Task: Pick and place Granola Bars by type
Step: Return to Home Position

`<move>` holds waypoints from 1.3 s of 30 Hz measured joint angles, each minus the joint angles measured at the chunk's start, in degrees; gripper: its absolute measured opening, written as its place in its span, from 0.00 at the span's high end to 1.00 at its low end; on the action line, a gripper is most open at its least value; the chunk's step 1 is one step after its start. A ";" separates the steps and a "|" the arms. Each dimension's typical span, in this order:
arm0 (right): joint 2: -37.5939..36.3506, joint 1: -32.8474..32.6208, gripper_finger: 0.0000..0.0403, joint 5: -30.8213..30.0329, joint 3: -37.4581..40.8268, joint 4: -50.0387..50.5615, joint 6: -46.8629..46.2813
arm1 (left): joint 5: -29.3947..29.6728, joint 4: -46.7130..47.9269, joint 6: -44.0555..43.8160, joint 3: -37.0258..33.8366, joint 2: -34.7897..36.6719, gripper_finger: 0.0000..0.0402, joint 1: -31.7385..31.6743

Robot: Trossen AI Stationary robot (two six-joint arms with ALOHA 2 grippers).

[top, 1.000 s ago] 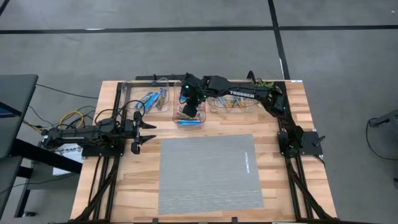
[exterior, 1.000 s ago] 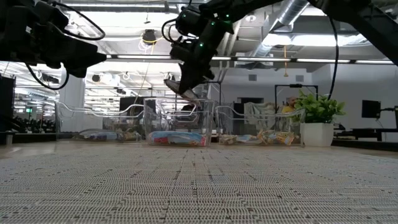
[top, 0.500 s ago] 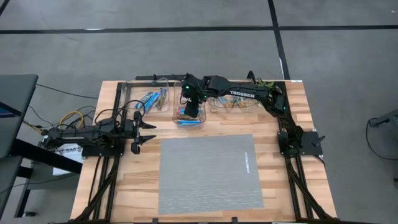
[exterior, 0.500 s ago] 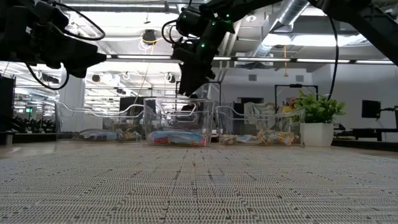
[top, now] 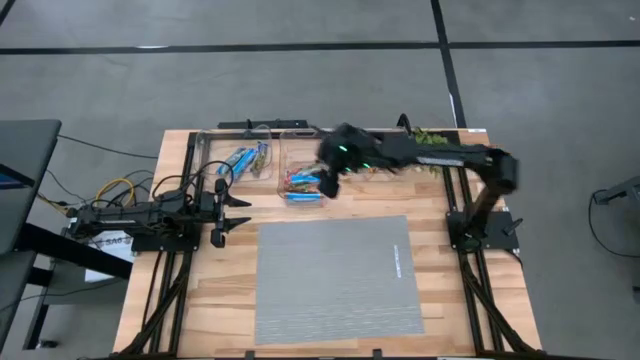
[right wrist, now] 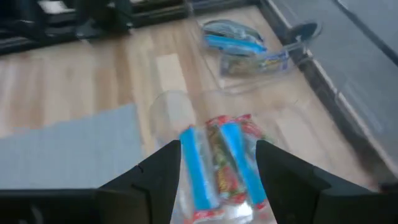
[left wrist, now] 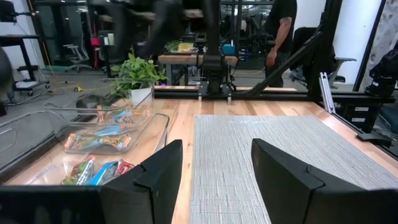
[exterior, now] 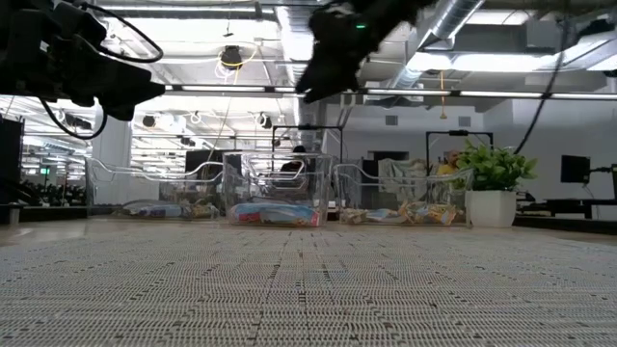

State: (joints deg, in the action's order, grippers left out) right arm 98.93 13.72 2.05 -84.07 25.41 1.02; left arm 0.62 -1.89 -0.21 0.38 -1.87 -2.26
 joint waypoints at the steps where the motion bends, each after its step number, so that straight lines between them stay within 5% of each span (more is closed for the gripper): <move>1: -3.13 -0.51 0.51 -0.01 5.10 -3.49 -0.79 | 0.00 0.00 0.00 -0.02 -0.02 0.54 -0.02; 8: -22.75 -4.60 0.52 -0.76 36.19 -25.80 -6.90 | 0.00 0.00 0.00 -0.02 0.00 0.54 -0.02; 15: -36.44 -8.28 0.52 -0.61 56.04 -37.88 -13.12 | 0.02 0.00 0.00 0.00 -0.01 0.54 -0.01; 22: -48.06 -10.61 0.52 -0.63 68.16 -43.17 -23.47 | 0.02 0.00 0.00 -0.01 -0.01 0.54 -0.02; 39: -63.88 -12.13 0.53 -0.62 83.57 -49.88 -14.00 | 0.02 0.00 0.00 -0.02 0.00 0.54 0.00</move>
State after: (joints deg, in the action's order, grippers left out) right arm 35.06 1.59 1.44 -0.49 -24.47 -12.98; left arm 0.64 -1.89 -0.21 0.36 -1.87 -2.26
